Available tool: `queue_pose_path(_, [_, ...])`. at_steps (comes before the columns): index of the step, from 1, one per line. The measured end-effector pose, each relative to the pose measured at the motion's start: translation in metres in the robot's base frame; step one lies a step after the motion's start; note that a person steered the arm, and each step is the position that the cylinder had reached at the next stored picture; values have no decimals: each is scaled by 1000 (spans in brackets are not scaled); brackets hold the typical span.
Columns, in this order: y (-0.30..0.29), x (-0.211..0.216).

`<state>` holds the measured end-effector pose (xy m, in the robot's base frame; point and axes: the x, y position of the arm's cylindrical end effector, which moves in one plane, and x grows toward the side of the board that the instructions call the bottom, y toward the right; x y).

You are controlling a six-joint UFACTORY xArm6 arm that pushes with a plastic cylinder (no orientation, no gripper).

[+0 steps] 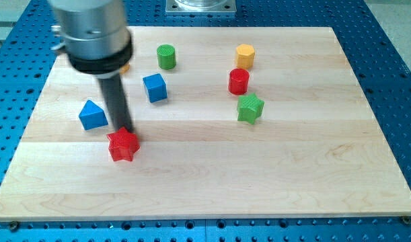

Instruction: Move the red star diagonal to the blue cube

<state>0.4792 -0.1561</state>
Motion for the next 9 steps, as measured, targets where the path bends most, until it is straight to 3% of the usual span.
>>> queue_pose_path(1, [-21,24])
queue_pose_path(3, [66,35])
queue_pose_path(4, [53,35])
queue_pose_path(6, [-108,66])
queue_pose_path(7, [-128,22])
queue_pose_path(8, [-108,-21])
queue_pose_path(9, [-38,-25])
